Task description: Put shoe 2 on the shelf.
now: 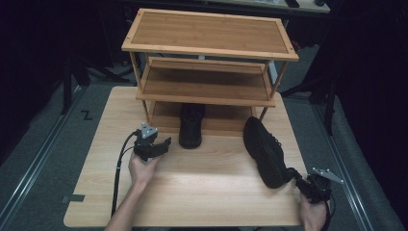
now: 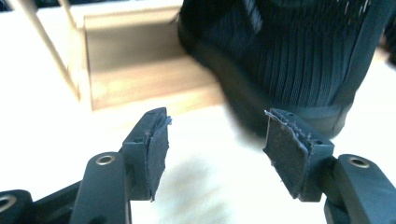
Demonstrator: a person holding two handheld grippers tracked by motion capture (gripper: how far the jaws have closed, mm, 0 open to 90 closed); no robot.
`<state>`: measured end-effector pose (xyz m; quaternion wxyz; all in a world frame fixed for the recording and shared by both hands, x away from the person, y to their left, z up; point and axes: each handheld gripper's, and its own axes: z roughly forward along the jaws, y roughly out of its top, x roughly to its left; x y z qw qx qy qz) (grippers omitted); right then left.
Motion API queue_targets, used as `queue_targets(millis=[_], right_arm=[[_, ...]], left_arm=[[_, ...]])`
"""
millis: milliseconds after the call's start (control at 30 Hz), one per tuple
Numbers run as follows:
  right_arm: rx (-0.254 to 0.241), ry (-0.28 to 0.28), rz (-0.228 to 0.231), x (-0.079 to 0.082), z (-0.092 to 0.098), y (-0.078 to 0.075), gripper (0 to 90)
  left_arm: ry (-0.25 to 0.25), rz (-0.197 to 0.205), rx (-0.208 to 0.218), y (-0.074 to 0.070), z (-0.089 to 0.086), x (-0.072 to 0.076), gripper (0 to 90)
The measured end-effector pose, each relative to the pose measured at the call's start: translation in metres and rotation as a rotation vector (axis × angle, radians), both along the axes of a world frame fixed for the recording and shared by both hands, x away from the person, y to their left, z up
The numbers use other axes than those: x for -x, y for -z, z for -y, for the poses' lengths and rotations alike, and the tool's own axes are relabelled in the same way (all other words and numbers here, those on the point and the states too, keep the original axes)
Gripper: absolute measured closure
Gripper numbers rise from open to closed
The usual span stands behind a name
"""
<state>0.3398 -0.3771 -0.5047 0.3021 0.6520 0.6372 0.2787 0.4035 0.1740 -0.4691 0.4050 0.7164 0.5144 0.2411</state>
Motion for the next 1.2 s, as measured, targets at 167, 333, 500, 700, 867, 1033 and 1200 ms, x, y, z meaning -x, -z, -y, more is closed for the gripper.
queue_targets(millis=[167, 333, 500, 700, 867, 1033, 1200], right_arm=[[-0.002, 0.001, 0.001, 0.0, 0.0, 0.0, 52.5], [-0.018, -0.007, 0.003, 0.0, 0.003, 0.0, 51.7], [-0.023, -0.009, 0.002, 0.001, 0.005, 0.0, 51.0], [-0.036, -0.022, 0.012, 0.0, 0.006, -0.009, 51.2], [-0.036, -0.043, 0.04, -0.005, 0.002, -0.021, 51.0], [-0.039, -0.08, 0.05, -0.014, -0.003, -0.029, 50.4], [-0.047, -0.123, 0.02, -0.035, -0.011, -0.029, 48.5]], left_arm=[[-0.002, -0.037, 0.003, 0.01, -0.008, 0.016, 38.7], [-0.02, -0.076, -0.04, 0.025, -0.015, 0.034, 37.6], [-0.041, -0.096, -0.063, 0.033, -0.021, 0.042, 36.8], [-0.063, -0.101, -0.082, 0.043, -0.028, 0.049, 36.3], [-0.064, -0.099, -0.098, 0.043, -0.027, 0.05, 35.6], [-0.062, -0.1, -0.098, 0.043, -0.027, 0.05, 34.0], [-0.062, -0.1, -0.098, 0.043, -0.027, 0.05, 33.9]])
